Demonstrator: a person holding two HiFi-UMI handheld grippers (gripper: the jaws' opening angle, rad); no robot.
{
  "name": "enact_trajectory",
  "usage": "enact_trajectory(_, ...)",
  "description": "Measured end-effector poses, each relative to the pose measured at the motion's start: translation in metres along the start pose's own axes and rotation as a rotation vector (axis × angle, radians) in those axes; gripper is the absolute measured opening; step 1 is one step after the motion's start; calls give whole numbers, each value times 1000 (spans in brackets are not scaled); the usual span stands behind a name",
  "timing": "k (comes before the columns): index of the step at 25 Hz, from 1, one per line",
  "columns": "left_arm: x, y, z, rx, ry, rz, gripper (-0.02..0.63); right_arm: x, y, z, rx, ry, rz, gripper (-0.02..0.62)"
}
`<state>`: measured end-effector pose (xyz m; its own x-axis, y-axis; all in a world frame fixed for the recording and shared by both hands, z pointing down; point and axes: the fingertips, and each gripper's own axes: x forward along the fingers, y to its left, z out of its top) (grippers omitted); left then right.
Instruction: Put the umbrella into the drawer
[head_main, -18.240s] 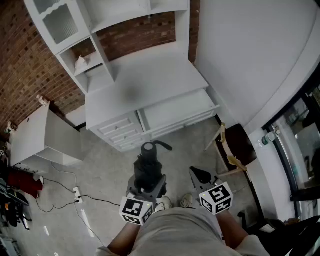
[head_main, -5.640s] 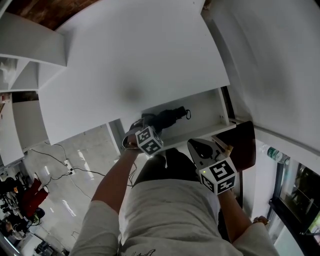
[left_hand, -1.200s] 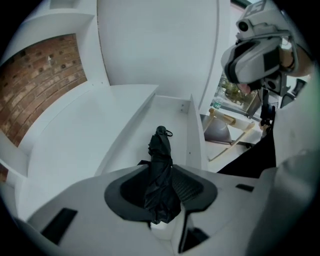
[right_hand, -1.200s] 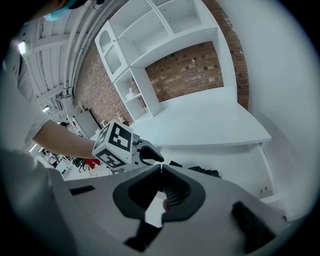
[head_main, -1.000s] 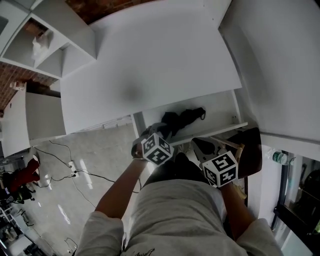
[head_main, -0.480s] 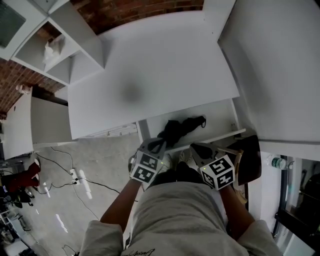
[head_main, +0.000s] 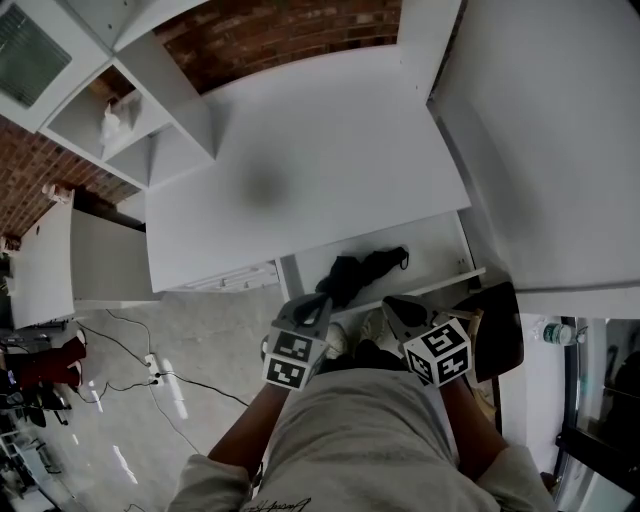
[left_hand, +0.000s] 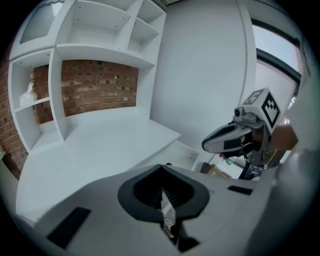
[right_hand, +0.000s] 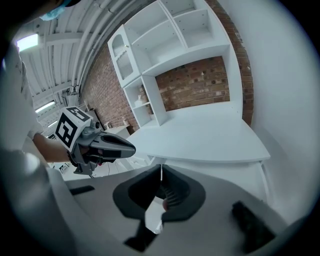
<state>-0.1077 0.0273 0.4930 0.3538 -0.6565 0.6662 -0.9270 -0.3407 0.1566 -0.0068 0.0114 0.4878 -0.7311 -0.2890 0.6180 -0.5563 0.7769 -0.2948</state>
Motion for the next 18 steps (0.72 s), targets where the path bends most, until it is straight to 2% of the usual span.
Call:
enact_trajectory(5,-8,-2,12,-46,-43,20,15,-8,1,6,4,-20,6,29)
enact_trajectory(13,-21,-13,39,-69,-117,-27,15,-13,4,21,-19,-48,18,29)
enact_trajectory(18,-27,-18,42,-85,-129,-43,17,-12,9,21,-55,-40,19,29)
